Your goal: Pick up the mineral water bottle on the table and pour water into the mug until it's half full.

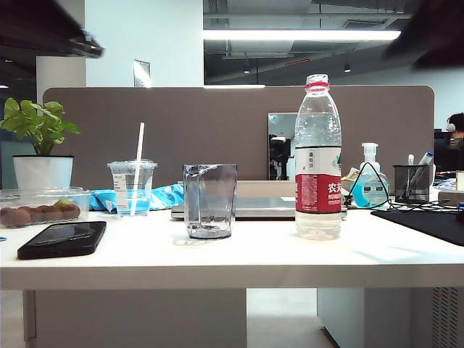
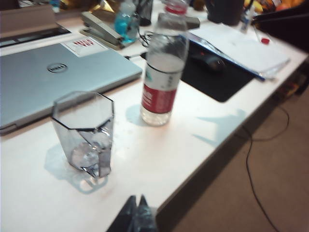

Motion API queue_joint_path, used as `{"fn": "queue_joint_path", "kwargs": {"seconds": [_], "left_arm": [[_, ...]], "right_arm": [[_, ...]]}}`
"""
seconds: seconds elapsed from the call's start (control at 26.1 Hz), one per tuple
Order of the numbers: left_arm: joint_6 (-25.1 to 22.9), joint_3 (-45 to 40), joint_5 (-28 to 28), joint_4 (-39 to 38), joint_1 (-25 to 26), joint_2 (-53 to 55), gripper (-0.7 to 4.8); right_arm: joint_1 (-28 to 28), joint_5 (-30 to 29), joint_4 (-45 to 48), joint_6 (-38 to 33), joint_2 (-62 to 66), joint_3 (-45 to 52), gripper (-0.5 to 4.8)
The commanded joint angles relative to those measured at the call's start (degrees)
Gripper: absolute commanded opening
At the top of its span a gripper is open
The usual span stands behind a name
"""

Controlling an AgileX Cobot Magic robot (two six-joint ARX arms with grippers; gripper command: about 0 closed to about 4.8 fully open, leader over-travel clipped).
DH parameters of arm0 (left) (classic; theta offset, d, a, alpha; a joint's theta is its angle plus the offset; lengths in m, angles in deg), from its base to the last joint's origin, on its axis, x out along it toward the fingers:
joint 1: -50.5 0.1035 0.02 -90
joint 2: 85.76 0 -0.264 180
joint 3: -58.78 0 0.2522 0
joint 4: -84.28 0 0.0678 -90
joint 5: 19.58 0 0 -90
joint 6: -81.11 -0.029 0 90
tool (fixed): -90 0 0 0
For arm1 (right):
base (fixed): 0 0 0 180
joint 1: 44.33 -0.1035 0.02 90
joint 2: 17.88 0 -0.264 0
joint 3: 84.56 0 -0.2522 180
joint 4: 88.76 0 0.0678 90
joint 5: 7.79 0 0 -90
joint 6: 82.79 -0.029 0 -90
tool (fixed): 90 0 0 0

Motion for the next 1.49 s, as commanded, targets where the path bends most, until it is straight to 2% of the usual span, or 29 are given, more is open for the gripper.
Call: {"fn": "queue_joint_path", "kwargs": {"seconds": [0.04,0.19,0.23,0.27,0.34,0.5,0.8,0.96,1.42,1.49], "left_arm": [[-0.44,0.2,2.78,1.18,-0.9,-0.31,-0.05],[-0.42,0.22,2.8,1.16,-0.87,-0.33,-0.05],[-0.44,0.22,2.8,1.14,-0.72,-0.48,-0.05],[-0.42,0.22,2.67,1.16,-0.61,-0.48,-0.05],[-0.42,0.2,1.84,1.05,-0.61,-0.46,-0.05],[-0.24,0.2,1.77,-0.37,-0.48,-0.59,-0.05],[-0.26,0.2,1.73,-2.8,-0.59,-0.76,-0.05],[-0.26,0.2,1.7,-3.39,-0.59,-0.76,-0.05],[-1.31,0.2,1.75,-3.96,-0.57,-0.76,-0.05],[-1.31,0.2,1.75,-4.0,-0.57,-0.76,-0.05]], "right_arm": [[-3.98,4.07,10.6,1.18,8.15,-0.15,3.39],[-6.1,5.01,18.71,1.16,16.52,-0.15,3.54],[-7.19,5.62,22.69,1.18,19.61,-0.15,4.17],[-7.48,6.62,24.94,1.16,21.46,-0.15,4.5],[-7.48,7.41,28.96,1.16,24.85,-0.15,4.79],[-7.54,6.08,36.11,1.11,31.19,-0.17,4.79],[-7.54,7.56,50.62,1.09,44.3,-0.59,4.79],[-7.54,7.15,53.57,0.94,49.0,-2.38,4.79],[-7.54,6.93,53.83,-2.08,57.02,-11.56,4.79],[-7.54,6.91,53.75,-2.05,57.02,-11.82,3.62]]}}
